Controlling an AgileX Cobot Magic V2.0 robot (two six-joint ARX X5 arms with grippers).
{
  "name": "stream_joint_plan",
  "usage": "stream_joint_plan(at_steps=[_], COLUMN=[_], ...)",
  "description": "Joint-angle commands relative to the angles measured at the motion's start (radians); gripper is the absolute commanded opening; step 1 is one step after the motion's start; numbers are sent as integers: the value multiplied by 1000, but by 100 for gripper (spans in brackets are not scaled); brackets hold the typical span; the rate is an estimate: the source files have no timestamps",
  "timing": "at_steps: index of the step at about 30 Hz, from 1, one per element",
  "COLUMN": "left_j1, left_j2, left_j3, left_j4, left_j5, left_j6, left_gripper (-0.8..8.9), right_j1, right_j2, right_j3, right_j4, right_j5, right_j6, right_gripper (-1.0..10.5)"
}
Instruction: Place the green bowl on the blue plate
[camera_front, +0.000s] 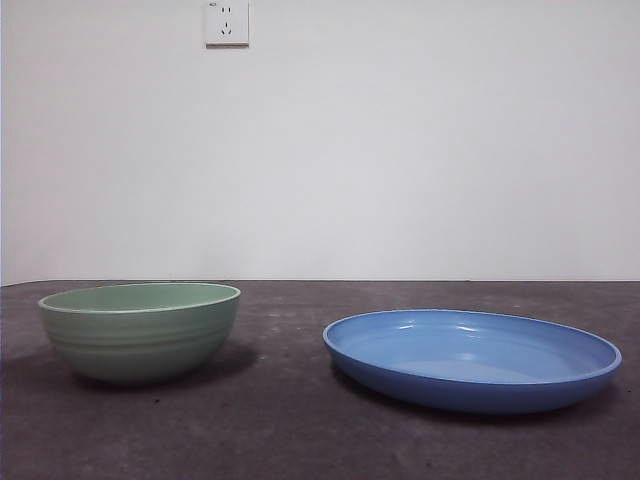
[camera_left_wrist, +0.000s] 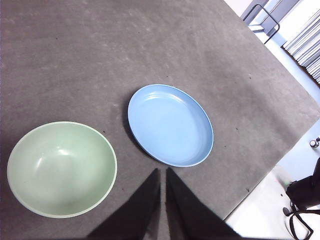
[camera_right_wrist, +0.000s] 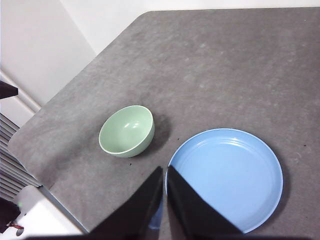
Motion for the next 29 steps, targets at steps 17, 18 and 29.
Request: stream_joint_plan(at_steps=[17,18,29], left_j1=[-3,-3,3], left_j2=[17,24,206], left_j3=[22,22,22], left_j4=[17,17,0], left_j5=[-13,-25,-241], left_j6=[39,39,41], left_gripper=[617,617,616], right_j1=[3,3,3], right_j2=[3,3,3], right_j3=[19,19,19], right_j4=[3,3,2], right_j5=[-1,-1,-1], right_j6=[-21,-21,-15], right_gripper=[642,642,642])
